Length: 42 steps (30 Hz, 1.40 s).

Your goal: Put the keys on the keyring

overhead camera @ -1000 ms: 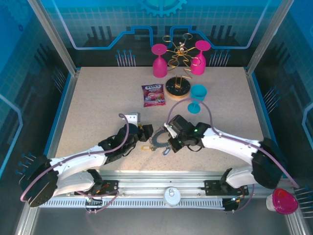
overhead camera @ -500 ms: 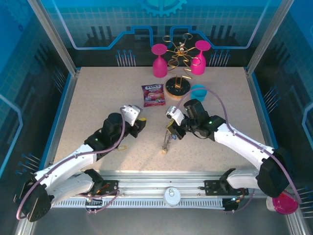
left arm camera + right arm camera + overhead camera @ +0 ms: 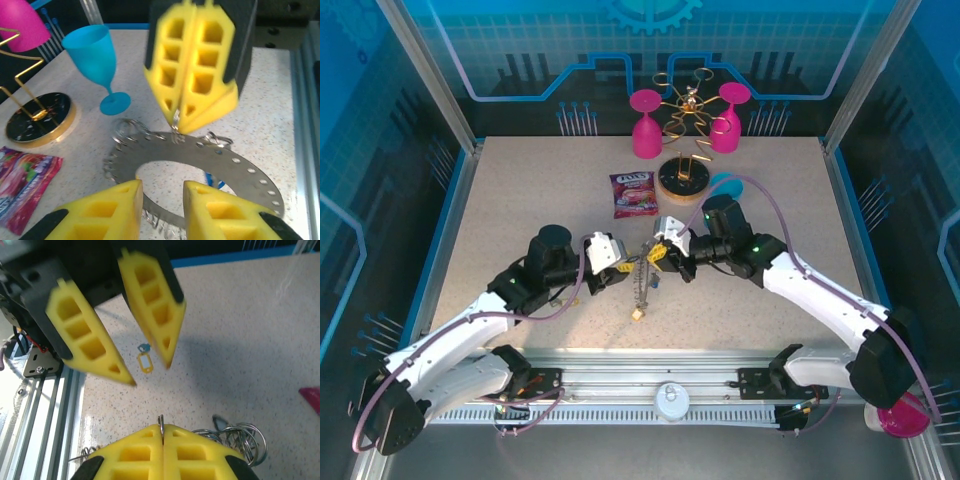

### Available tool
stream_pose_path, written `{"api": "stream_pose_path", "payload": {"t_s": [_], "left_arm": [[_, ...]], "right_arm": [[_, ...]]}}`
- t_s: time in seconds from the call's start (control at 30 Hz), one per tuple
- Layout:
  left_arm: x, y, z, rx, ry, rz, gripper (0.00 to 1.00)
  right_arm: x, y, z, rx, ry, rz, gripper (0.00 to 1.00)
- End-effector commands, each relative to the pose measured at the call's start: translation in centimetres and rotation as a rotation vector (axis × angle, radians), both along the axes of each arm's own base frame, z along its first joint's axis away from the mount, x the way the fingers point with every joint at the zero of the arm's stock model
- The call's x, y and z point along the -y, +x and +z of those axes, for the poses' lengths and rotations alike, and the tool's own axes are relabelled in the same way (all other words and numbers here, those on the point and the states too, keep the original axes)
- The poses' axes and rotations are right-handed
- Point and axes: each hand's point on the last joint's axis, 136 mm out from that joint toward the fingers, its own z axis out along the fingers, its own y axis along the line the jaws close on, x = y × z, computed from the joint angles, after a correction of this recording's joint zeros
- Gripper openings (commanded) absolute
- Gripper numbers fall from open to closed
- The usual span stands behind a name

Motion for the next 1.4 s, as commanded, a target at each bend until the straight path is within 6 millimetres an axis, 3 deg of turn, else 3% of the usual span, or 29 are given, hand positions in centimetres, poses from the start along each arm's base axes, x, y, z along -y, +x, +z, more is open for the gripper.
{"api": "stream_pose_path", "payload": {"t_s": [0.0, 0.53, 1.07, 1.37], "left_arm": [[0.6, -1.4, -0.3, 0.018, -0.030, -0.095, 0.27], [1.4, -1.2, -1.1, -0.017, -0.113, -0.101, 0.26], [1.5, -2.1, -1.9, -0.039, -0.096, -0.149, 0.32], [1.7, -2.4, -1.7, -0.036, -0.101, -0.174, 0.27]], "right_arm": [[-0.3, -0.8, 2.1, 0.099, 0.073, 0.080, 0.00], [-1.6, -2.7, 0.9, 0.144, 0.000, 0.172, 0.00], [-2.2, -1.8, 0.2, 0.198, -0.071, 0.125, 0.00], [-2.9, -2.4, -0.2, 0.186, -0.083, 0.157, 0.00]]}}
